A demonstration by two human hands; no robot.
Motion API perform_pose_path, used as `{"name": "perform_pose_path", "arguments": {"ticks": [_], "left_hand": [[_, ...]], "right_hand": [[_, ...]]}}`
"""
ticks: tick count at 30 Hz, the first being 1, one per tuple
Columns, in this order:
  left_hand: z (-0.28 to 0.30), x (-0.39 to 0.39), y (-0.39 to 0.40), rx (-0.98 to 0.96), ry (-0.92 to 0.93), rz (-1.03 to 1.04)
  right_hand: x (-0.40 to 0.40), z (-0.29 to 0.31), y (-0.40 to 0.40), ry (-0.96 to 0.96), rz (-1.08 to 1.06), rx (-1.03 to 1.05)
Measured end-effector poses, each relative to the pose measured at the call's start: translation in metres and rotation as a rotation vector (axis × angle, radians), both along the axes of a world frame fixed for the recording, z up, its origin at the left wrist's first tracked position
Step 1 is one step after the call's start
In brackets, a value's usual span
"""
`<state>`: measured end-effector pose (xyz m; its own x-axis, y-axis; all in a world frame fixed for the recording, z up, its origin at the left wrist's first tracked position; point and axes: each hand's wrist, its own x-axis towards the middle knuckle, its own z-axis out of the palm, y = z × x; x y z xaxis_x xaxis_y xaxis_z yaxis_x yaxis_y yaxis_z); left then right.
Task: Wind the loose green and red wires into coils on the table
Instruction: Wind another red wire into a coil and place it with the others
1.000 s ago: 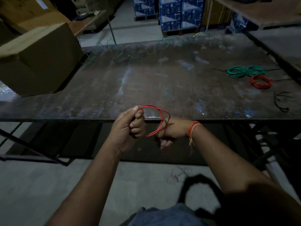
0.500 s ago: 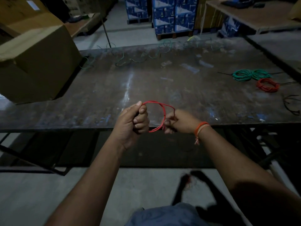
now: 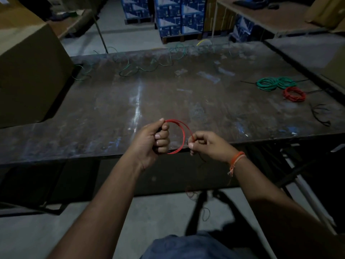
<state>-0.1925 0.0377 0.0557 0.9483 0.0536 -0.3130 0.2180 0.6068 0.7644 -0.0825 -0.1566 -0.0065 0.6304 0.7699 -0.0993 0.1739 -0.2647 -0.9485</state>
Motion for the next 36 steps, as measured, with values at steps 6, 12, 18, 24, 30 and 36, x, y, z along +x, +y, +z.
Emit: {"name": "perform_pose_path", "arguments": {"ticks": [6, 12, 18, 24, 30, 36], "left_hand": [[-0.008, 0.006, -0.007, -0.092, 0.041, -0.060], [-0.011, 0.007, 0.003, -0.353, -0.032, -0.014], [-0.013, 0.009, 0.013, -0.444, -0.178, 0.138], [-0.016, 0.017, -0.001, -0.293, -0.122, 0.317], [-0.024, 0.015, -0.034, 0.355, -0.172, 0.245], [-0.029, 0.004, -0.043, 0.615, -0.246, 0.008]], "right_hand": [[-0.006, 0.009, 0.000, 0.000, -0.171, 0.141], [-0.006, -0.021, -0.021, -0.141, -0.111, -0.075], [-0.019, -0.044, -0.042, -0.245, -0.285, -0.052], [-0.029, 0.003, -0.030, -0.687, 0.014, -0.014], [-0.044, 0.055, -0.015, -0.834, 0.169, 0.131], [-0.027, 0.079, -0.011, -0.937, 0.037, 0.160]]}}
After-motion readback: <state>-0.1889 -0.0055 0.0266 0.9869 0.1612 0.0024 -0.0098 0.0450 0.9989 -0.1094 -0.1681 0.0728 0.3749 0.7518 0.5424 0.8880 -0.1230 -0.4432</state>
